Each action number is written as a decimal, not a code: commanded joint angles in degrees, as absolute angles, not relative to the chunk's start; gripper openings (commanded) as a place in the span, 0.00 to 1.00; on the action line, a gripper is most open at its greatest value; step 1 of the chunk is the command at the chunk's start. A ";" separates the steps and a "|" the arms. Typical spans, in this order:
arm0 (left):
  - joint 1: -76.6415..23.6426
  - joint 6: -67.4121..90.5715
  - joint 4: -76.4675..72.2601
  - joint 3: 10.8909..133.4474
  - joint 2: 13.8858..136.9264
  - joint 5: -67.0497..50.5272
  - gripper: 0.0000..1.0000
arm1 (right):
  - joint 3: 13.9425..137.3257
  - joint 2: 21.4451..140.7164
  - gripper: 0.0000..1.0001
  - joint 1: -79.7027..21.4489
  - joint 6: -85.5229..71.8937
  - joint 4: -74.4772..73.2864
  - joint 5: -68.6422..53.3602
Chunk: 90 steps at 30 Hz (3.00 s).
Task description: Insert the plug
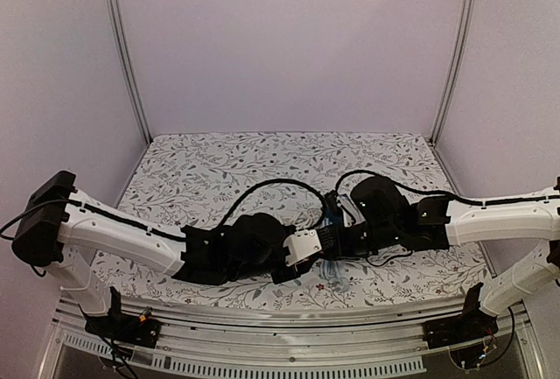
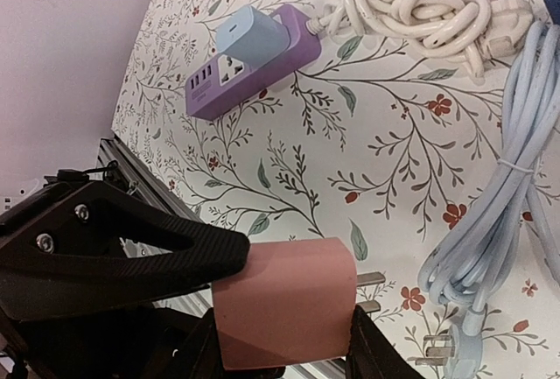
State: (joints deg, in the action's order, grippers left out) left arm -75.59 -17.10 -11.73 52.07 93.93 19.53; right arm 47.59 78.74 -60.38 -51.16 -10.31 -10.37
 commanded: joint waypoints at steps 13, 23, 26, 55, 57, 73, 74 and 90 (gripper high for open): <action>-75.76 -15.39 -5.26 55.16 96.67 23.09 0.04 | 49.18 79.25 0.31 -61.86 -50.42 -12.01 -8.97; -75.76 -9.10 -3.43 52.51 91.95 26.07 0.00 | 46.92 74.91 0.94 -61.79 -46.82 -11.22 -2.02; -75.76 -7.57 -3.09 51.48 90.38 26.67 0.00 | 48.51 74.24 0.99 -61.79 -46.13 -13.40 0.71; -75.19 27.31 16.91 45.07 69.61 49.20 0.00 | 51.33 75.30 0.99 -56.98 -42.08 -1.87 25.39; -74.83 31.77 19.64 45.15 67.81 49.92 0.00 | 51.25 76.12 0.99 -56.55 -41.72 -0.93 25.21; -73.54 82.49 52.76 54.55 71.01 65.51 0.00 | 48.34 79.39 0.99 -54.53 -40.08 5.08 21.30; -73.26 82.34 53.08 55.94 71.81 63.85 0.00 | 48.10 79.30 0.99 -54.45 -40.08 5.37 21.27; -55.59 79.79 53.46 63.18 80.73 29.08 0.00 | 43.56 74.03 0.99 -54.05 -40.60 6.77 21.52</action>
